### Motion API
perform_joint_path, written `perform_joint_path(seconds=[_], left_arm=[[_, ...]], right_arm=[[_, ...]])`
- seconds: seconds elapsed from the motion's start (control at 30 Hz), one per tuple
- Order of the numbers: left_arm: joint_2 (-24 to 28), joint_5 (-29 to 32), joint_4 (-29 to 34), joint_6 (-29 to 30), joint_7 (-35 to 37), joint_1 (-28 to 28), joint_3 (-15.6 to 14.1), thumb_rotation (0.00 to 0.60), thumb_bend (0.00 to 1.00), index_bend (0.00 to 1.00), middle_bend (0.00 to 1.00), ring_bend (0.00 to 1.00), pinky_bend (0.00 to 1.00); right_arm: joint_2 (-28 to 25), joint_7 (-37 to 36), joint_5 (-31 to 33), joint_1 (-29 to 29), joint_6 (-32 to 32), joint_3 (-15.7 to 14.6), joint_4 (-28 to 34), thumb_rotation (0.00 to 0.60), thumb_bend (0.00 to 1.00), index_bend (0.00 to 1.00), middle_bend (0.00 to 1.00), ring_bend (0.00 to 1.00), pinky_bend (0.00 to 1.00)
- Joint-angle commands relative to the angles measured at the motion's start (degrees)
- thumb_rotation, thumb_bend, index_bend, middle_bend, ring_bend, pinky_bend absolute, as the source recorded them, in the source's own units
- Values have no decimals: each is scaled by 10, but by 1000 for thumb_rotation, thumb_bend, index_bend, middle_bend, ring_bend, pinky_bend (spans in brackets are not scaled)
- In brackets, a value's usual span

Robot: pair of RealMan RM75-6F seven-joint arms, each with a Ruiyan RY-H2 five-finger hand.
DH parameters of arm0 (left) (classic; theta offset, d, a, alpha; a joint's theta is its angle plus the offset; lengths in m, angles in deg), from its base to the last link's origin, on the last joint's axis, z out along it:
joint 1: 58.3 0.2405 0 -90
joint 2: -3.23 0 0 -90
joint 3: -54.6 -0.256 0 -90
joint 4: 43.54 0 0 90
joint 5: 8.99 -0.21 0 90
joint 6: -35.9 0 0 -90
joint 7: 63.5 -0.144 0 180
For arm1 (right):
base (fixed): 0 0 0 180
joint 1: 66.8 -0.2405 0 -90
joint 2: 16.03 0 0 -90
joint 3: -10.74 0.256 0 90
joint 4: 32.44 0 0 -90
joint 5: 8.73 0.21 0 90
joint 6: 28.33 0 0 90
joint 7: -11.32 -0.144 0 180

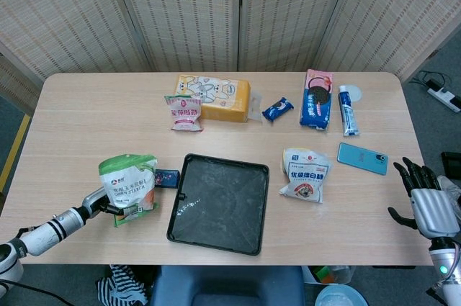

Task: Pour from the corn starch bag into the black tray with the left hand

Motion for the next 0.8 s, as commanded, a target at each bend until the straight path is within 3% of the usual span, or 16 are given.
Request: perform_joint_path(seconds=[0.03,0.37,0.8], left_arm=[[-30,30,-58,-36,-32,-20,11,600,357,848,860,989,1000],[-49,47,-117,-48,-63,-42,3,600,357,848,860,980,1000],[-67,42,-115,6,-103,-39,-10,600,358,809,861,969,1000]], right_arm=[[0,0,1,0,1,0,0,600,279,0,0,0,0],[0,1,3,-1,3,1,-1,600,280,0,0,0,0],[0,2,2,0,0,1,0,600,280,0,0,0,0]])
